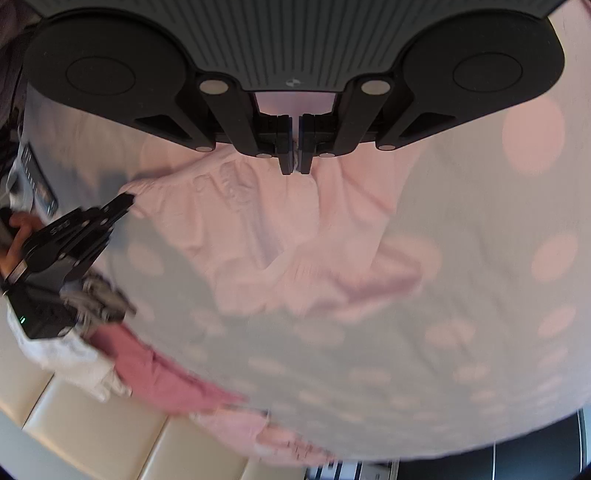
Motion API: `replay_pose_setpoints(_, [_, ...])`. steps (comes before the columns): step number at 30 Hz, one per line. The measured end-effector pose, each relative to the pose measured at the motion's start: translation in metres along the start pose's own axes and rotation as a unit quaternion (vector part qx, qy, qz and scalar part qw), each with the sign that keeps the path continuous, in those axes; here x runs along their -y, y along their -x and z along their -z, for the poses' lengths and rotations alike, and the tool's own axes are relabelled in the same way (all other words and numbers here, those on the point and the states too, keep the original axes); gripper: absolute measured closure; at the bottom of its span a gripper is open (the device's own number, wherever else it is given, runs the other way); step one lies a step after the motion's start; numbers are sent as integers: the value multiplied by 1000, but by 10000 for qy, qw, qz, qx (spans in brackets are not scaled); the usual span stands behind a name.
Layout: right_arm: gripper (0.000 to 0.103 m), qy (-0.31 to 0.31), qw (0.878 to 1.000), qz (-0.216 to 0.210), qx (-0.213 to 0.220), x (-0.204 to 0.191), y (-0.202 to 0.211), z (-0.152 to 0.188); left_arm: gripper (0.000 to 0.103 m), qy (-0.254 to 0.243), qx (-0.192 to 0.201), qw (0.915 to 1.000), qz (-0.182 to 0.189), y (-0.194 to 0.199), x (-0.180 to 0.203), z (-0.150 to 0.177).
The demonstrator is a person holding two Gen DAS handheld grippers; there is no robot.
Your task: Fold clothes
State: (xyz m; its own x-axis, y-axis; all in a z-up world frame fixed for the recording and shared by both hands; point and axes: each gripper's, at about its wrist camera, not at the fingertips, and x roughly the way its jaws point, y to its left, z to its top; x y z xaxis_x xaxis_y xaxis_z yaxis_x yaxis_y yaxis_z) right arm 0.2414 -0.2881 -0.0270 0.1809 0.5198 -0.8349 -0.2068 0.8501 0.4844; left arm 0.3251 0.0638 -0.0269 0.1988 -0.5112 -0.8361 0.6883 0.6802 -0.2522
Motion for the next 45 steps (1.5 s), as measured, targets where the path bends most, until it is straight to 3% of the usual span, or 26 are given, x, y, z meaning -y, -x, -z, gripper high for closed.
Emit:
replay_pose_setpoints(4, [91,356,9988,2,-323,-7,-4,-1,101,357,-46,9992,190,3,-24,13])
replay_pose_setpoints(6, [66,329,9993,103,-174,-1,7,-8,91,484,121,9987,123,13,-34,10])
replay_pose_setpoints(11, [66,-121,9972,451,576,20,31,-37,77,611,802,9948,-166,29,-48,-15])
replay_pose_setpoints(16, [66,-580,9882,675,1247,38,36,-63,56,491,1243,9883,-736,9,-52,-46])
replay_pose_setpoints(20, [63,-982,9801,750,1555,53,25,-76,48,242,1496,9809,-1217,-21,-50,-64])
replay_pose_setpoints(22, [56,-1130,9755,851,1687,62,20,-81,47,-42,1525,9765,-1519,-39,-46,-72])
replay_pose_setpoints(26, [54,-1613,9646,774,1936,85,3,-94,46,-465,1553,9762,-1441,-72,-37,-88])
replay_pose_setpoints(28, [54,-1762,9596,654,2092,93,-3,-99,51,-596,1372,9790,-1385,-89,-33,-95])
replay_pose_setpoints(29, [55,-1768,9592,572,2129,93,-5,-100,65,-585,1272,9814,-1314,-95,-33,-98])
replay_pose_setpoints(30, [63,-1735,9604,471,2129,92,-8,-102,85,-511,1222,9838,-1205,-98,-33,-100])
replay_pose_setpoints(31, [73,-1703,9614,370,2128,91,-10,-103,92,-426,1198,9859,-1090,-100,-34,-101])
replay_pose_setpoints(32, [92,-1670,9624,270,2127,89,-13,-104,96,-408,1270,9861,-994,-97,-34,-101])
replay_pose_setpoints(33, [98,-1653,9633,207,2106,87,-14,-104,100,-427,1399,9851,-908,-92,-34,-101])
replay_pose_setpoints(36, [100,-1533,9607,309,2294,83,-2,-101,103,-324,1703,9823,-716,-69,-40,-109])
replay_pose_setpoints(41, [100,-1597,9460,319,2802,83,43,-87,103,-435,2246,9705,-766,-18,-43,-122])
replay_pose_setpoints(45, [100,-1390,9498,748,2701,83,52,-76,103,-390,1952,9735,-1123,-24,-54,-127])
